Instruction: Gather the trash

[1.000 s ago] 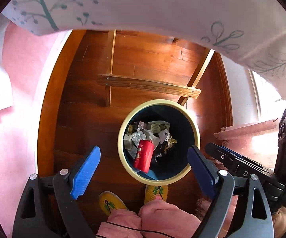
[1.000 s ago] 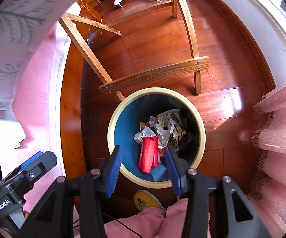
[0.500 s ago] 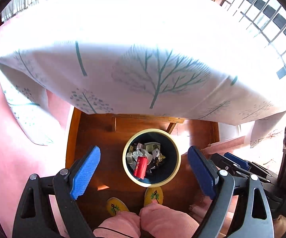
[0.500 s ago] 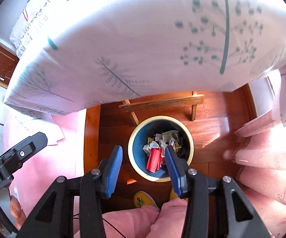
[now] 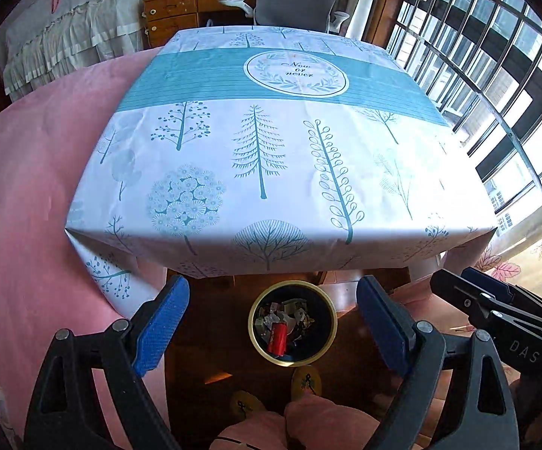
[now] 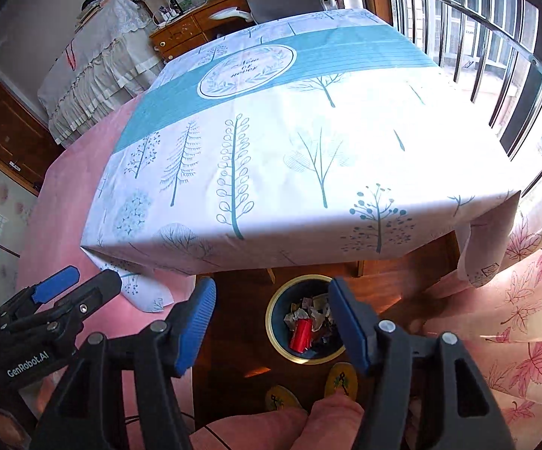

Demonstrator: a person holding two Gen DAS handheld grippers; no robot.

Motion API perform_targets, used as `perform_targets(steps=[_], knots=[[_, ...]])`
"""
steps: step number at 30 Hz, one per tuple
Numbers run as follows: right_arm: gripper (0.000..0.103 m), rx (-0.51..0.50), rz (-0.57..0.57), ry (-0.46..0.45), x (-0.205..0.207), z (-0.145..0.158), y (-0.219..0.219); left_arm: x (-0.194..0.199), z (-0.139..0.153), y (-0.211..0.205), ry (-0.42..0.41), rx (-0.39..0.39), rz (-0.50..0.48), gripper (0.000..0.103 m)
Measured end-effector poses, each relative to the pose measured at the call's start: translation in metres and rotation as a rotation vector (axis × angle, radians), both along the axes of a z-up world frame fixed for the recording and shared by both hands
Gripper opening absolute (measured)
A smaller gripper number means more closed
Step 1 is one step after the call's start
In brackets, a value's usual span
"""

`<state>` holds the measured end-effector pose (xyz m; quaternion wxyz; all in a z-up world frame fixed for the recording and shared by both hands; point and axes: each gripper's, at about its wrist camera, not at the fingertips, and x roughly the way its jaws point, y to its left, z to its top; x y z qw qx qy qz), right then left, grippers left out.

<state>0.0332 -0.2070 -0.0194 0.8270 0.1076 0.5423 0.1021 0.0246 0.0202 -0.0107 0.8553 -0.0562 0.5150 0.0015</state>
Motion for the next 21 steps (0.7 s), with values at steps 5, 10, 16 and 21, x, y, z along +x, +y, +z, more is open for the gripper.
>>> perform_targets(steps=[5, 10, 16, 21], knots=[[0.063, -0.037, 0.015, -0.082, 0.004, 0.047, 0.006, 0.002, 0.044, -0.002, -0.053, 0.044, 0.022, 0.09], [0.063, -0.031, 0.015, -0.127, 0.008, 0.076, 0.007, -0.001, 0.067, -0.003, -0.11, 0.085, 0.045, 0.09], [0.064, -0.048, 0.024, -0.142, 0.01, 0.086, 0.01, -0.001, 0.079, -0.007, -0.148, 0.115, 0.062, 0.09], [0.064, -0.063, 0.051, -0.15, 0.011, 0.086, 0.017, -0.001, 0.08, -0.008, -0.156, 0.119, 0.065, 0.09]])
